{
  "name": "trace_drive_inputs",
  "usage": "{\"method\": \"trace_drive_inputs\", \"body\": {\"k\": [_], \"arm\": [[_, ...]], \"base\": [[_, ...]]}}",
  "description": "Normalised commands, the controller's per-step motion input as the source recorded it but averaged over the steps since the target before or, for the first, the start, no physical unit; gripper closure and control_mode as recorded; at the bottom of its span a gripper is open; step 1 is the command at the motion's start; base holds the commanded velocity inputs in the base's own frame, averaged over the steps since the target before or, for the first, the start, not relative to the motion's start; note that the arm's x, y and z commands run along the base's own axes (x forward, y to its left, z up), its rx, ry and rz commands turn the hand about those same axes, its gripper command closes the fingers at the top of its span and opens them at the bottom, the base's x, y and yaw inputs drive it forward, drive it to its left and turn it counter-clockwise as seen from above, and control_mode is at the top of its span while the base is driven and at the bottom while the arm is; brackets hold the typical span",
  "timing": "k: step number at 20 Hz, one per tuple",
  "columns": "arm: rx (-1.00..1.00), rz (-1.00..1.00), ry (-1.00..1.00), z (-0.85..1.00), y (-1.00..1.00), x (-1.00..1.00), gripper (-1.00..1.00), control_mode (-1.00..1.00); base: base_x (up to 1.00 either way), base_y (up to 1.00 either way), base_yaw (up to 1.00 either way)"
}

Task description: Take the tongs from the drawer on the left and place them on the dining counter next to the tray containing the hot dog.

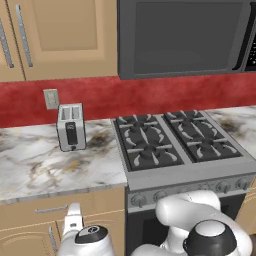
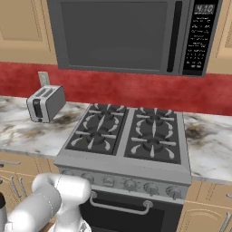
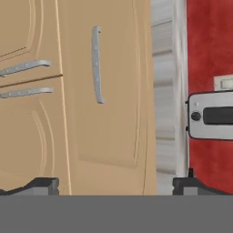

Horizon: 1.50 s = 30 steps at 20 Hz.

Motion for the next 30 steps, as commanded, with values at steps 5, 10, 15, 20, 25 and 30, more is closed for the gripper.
{"method": "trace_drive_inputs", "body": {"k": [5,10,15,20,25,30], "arm": [[0.0,0.0,0.0,-0.09,0.13,0.06,-1.0,-1.0],[0.0,0.0,0.0,-0.06,0.04,0.09,-1.0,-1.0],[0.0,0.0,0.0,-0.06,0.02,0.11,-1.0,-1.0],[0.0,0.0,0.0,-0.08,0.06,0.14,-1.0,-1.0],[0.0,0.0,0.0,-0.02,0.08,0.09,-1.0,-1.0],[0.0,0.0,0.0,-0.01,0.14,0.2,-1.0,-1.0]], "base": [[0.0,0.0,0.0],[0.0,0.0,0.0],[0.0,0.0,0.0],[0.0,0.0,0.0],[0.0,0.0,0.0],[0.0,0.0,0.0]]}}
